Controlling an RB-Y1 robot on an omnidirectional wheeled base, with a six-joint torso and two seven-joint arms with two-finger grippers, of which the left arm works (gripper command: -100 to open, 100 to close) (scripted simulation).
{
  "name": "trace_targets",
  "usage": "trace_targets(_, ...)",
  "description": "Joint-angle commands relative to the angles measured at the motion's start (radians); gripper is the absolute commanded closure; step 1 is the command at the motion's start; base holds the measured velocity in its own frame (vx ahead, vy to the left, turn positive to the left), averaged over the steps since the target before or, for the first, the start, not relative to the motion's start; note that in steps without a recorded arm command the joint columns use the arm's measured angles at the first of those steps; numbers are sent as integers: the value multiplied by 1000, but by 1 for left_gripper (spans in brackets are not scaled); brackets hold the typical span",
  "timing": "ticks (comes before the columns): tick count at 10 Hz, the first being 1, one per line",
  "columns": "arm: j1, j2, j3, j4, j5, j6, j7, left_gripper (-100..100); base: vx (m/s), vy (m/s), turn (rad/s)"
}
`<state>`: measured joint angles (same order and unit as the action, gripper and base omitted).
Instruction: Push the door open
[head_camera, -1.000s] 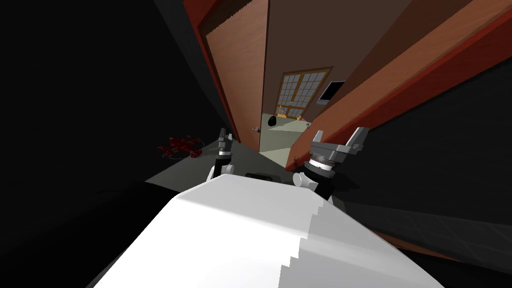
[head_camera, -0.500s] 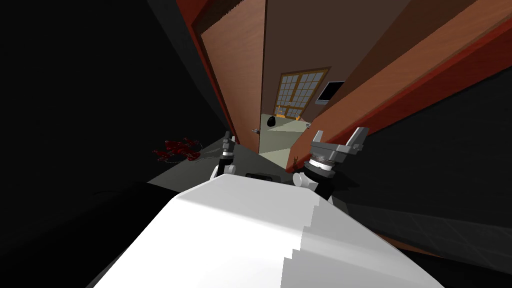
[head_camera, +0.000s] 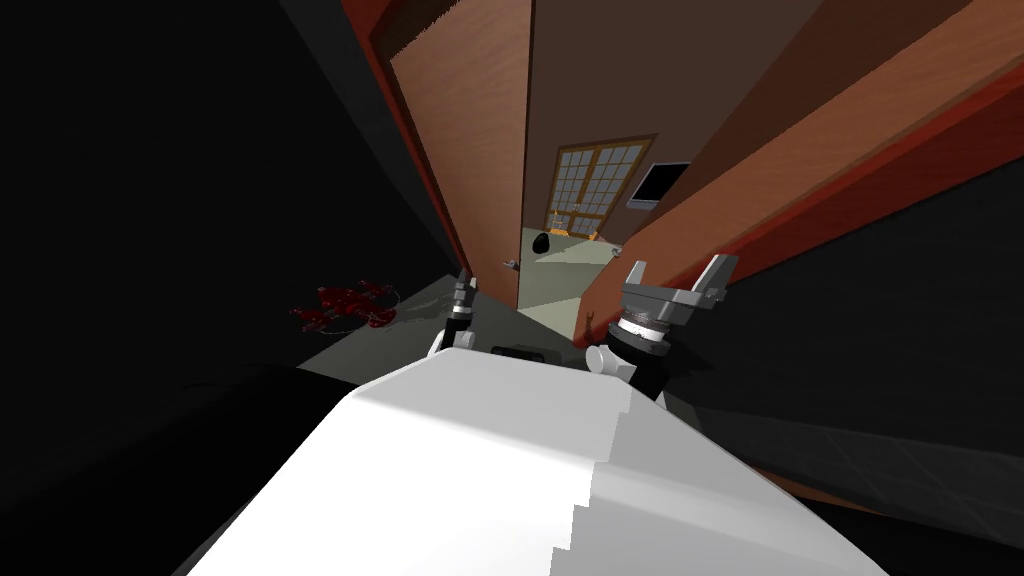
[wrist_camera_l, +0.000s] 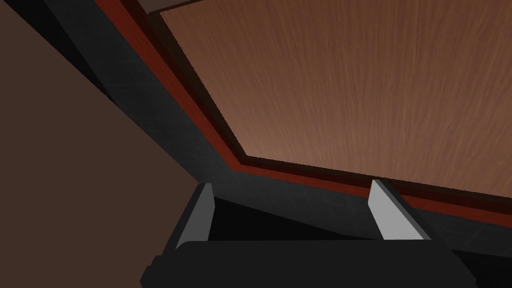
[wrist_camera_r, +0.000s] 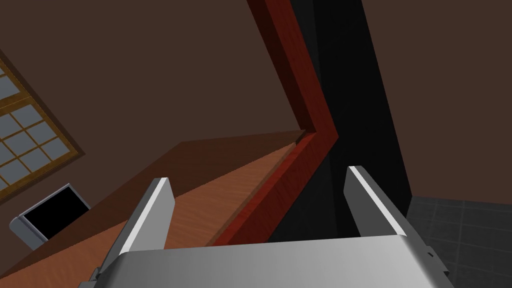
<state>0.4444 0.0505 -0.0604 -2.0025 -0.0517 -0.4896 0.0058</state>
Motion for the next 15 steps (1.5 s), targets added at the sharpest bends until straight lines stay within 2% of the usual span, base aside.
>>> trace_targets(1,-12,4,-10,44,1,-11,2,-100,94,38,-66)
trace_targets(2,-21,8,-16,74,2,-18,3,-100,106,52,-61)
trace_targets(3,-21,8,-16,74,2,-18,3,-100,73,38,-16)
trace_targets(11,-91,28,-63,326,13,-81,17,-100,82,55,-61)
trace_targets(13,-100,30,-69,359,14,-89,19,-100,81,58,-49)
trace_targets(15,-118,33,-81,424,17,-105,22,-100,67,39,-52)
